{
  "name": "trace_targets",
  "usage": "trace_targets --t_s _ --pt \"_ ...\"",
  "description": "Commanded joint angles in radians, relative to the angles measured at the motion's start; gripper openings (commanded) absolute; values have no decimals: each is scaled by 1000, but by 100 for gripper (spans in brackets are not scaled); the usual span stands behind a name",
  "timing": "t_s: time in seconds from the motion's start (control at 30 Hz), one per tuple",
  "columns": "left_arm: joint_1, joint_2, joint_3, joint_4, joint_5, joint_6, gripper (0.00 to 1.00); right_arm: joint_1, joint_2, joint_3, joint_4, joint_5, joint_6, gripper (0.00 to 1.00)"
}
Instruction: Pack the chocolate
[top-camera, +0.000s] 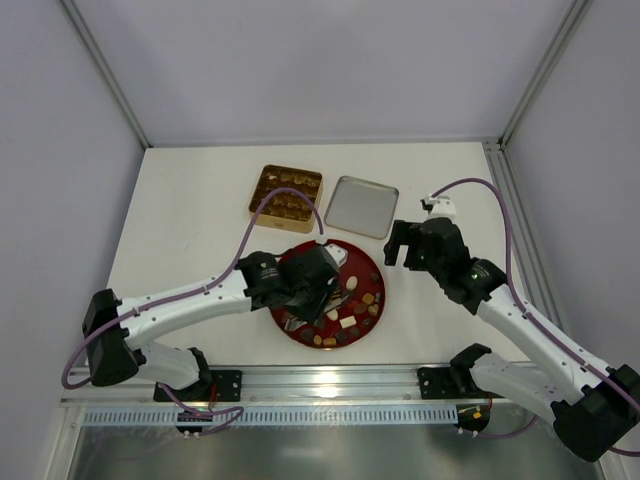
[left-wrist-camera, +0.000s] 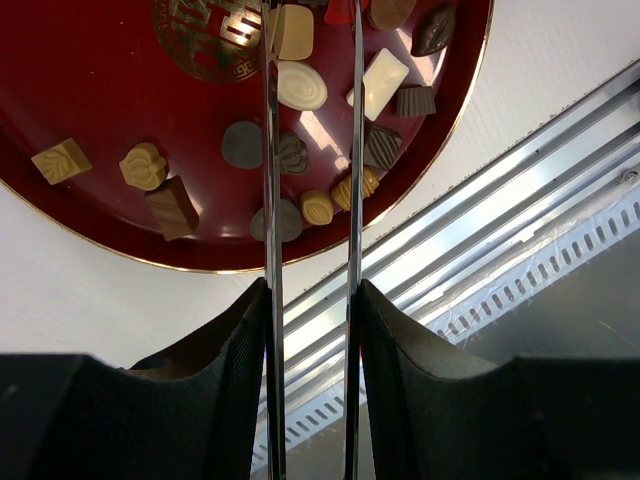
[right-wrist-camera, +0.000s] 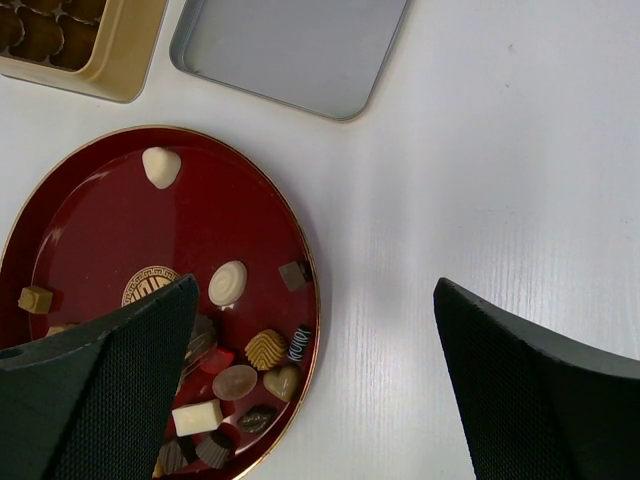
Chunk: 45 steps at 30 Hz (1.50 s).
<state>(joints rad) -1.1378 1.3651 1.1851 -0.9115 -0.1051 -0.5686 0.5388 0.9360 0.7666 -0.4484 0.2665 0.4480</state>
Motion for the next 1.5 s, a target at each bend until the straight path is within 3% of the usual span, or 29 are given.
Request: trace_targets --t_s 0.0,0.8,1.2,1.47 --pt "-7 3 8 39 -19 4 39 -5 -16 -1 36 -4 0 100" --pt "-7 55 25 49 -38 19 38 -17 -19 -9 37 -7 -3 100" --pt "-5 48 44 42 -45 26 28 -19 -19 -10 39 -10 -3 100" --pt "-2 19 76 3 -108 35 28 -22 -19 -12 40 -15 1 100"
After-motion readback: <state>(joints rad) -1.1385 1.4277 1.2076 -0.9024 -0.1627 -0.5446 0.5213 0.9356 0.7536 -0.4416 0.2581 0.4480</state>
